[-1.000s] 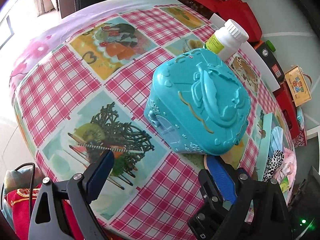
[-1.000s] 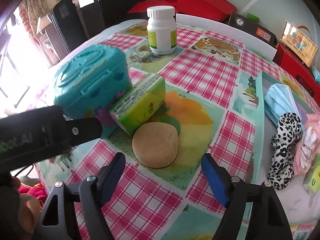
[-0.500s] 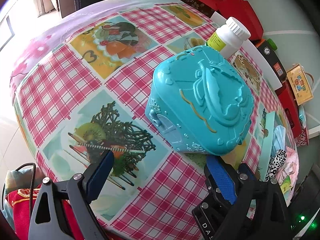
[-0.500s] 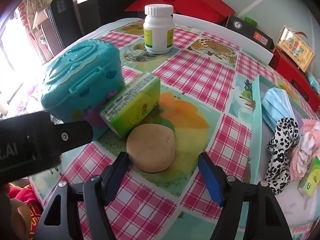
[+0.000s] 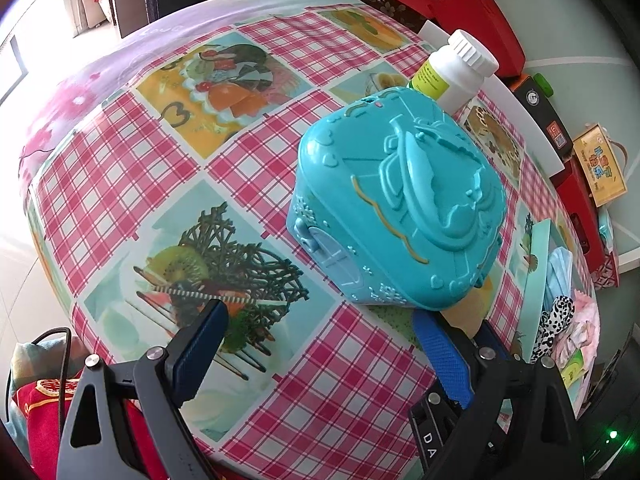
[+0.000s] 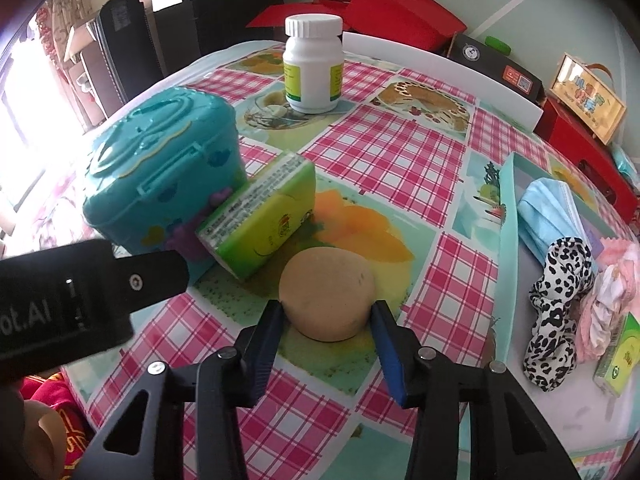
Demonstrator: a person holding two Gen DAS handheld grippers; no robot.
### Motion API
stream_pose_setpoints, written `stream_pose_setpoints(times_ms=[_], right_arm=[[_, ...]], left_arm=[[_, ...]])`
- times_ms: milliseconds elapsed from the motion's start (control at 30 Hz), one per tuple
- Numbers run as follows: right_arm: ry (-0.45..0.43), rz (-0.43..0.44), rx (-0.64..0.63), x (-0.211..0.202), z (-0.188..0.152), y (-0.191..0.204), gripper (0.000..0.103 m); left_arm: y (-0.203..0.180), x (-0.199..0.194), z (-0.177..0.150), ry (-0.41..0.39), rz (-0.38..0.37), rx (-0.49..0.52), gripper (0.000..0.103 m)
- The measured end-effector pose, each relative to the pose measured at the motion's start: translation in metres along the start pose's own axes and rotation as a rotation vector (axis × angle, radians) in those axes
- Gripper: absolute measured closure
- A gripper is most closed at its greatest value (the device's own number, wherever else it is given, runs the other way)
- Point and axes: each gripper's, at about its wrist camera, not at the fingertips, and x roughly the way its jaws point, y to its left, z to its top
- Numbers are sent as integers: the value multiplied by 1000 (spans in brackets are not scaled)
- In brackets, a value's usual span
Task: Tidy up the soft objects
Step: 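Close the right tool on the round beige sponge, then lift the sponge with the right tool while the left tool moves toward the green tissue pack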
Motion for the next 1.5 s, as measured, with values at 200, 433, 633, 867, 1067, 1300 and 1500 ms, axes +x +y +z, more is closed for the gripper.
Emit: stream_pose_setpoints(times_ms=[200,433,633,867,1067,1300,1500], right_arm=[[-1,5,11,0,0,-1,56],[2,25,48,-1,-1,-7,56],[7,29,73,-3,-3,-13,56],[-5,28,114,-13,-9,-23,56],[-33,7,165,-31,-13,-40,56],[-78,0,207,-51,-17,-60,56],[-140,11,259,-71,-18,-76,56]], left_arm=[[0,0,-1,0,0,2,9],[1,1,1,4,-5,6,9],[1,2,3,11,-20,13,9],[-9,-1,1,2,-34,62,9],[-21,-4,-3,-8,-47,103,9],[-32,-2,-5,-3,-51,151,9],[-39,-10,-8,-27,-38,196,9]])
